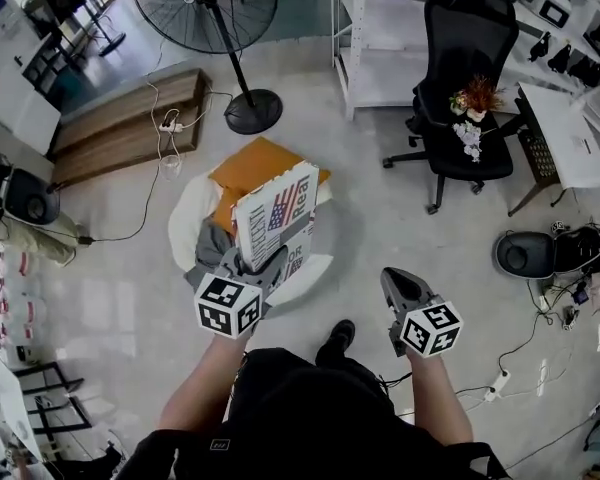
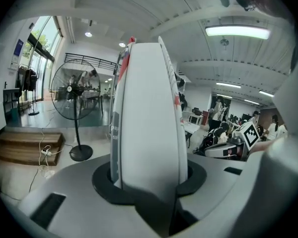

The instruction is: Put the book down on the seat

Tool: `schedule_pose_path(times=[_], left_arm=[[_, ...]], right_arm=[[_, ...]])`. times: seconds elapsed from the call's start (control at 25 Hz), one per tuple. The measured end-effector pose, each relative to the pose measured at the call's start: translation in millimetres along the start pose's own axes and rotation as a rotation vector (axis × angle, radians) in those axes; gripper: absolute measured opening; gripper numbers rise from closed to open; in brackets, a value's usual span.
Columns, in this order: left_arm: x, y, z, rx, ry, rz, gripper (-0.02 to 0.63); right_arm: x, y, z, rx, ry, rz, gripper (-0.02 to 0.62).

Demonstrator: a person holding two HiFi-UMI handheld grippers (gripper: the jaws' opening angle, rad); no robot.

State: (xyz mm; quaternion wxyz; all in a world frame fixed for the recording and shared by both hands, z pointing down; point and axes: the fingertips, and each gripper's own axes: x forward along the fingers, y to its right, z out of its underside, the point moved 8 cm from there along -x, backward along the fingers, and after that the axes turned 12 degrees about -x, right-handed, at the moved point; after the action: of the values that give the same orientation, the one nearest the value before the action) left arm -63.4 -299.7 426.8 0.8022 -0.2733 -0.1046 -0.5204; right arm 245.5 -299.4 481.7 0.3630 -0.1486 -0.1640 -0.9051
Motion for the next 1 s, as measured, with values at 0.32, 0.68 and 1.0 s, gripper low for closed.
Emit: schedule_pose_path(times=[0.32,0.68,1.0], left_arm=[[24.1,-12.7,10.1,-0.034,-0.034,-0.023,0.158],[36.9,-67.8,6.3,-0.109,-0.027,0.015,0.158],[53.9,-112.1,27.5,-0.149,-0.099,0.037,0.158]], right_arm=[[35.3,20.1,4.8,-0.006,-0.049,-0.045,0.008],[78.3,3.1,-18.0,-0.030,-0.112,-0.021,0.008],[97.5,-7.9,-11.4,-0.004,-0.142,0.045,0.008]])
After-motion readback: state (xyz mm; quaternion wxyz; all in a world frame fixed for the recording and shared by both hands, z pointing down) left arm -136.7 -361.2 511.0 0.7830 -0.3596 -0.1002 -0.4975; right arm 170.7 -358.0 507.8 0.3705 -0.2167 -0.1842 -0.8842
